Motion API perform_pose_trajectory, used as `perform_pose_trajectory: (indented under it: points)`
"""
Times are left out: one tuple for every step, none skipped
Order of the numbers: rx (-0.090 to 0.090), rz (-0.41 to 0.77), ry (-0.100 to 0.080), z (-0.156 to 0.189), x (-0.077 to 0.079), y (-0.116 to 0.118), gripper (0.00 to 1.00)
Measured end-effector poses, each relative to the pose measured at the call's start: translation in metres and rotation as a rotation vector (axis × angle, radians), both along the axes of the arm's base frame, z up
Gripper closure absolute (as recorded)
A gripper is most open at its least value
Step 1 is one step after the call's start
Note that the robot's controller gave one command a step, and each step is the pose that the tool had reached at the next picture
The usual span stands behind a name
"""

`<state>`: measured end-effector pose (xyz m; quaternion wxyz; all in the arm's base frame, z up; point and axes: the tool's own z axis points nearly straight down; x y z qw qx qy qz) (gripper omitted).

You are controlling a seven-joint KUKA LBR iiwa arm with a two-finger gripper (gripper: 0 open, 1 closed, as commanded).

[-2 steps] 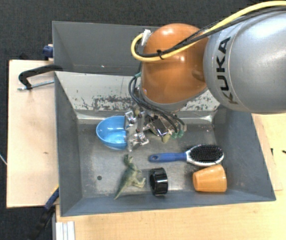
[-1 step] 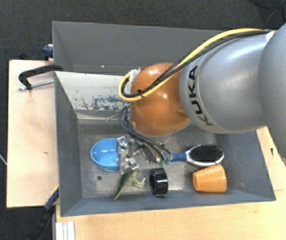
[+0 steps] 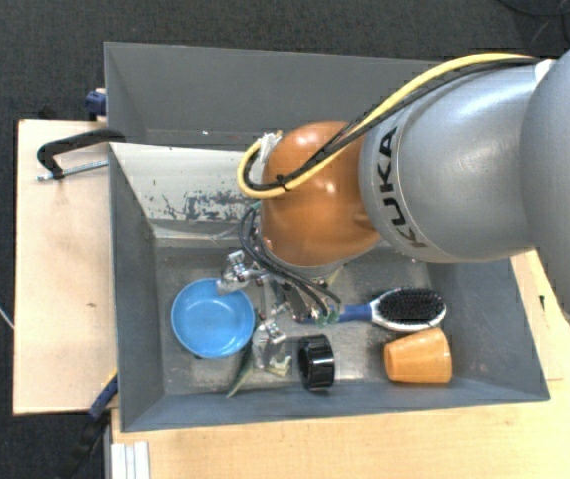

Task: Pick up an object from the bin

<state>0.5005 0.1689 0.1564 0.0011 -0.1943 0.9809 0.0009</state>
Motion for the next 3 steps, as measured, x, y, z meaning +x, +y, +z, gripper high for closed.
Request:
perform_pose_trajectory:
  points:
    - [0.004, -0.212, -0.003, -0.085, 0.017, -0.027, 0.00]
    - [0.009, -0.211, -0.017, -0.079, 0.021, -0.026, 1.00]
    - [0.004, -0.214, -0.011, 0.045, 0.037, -0.028, 1.00]
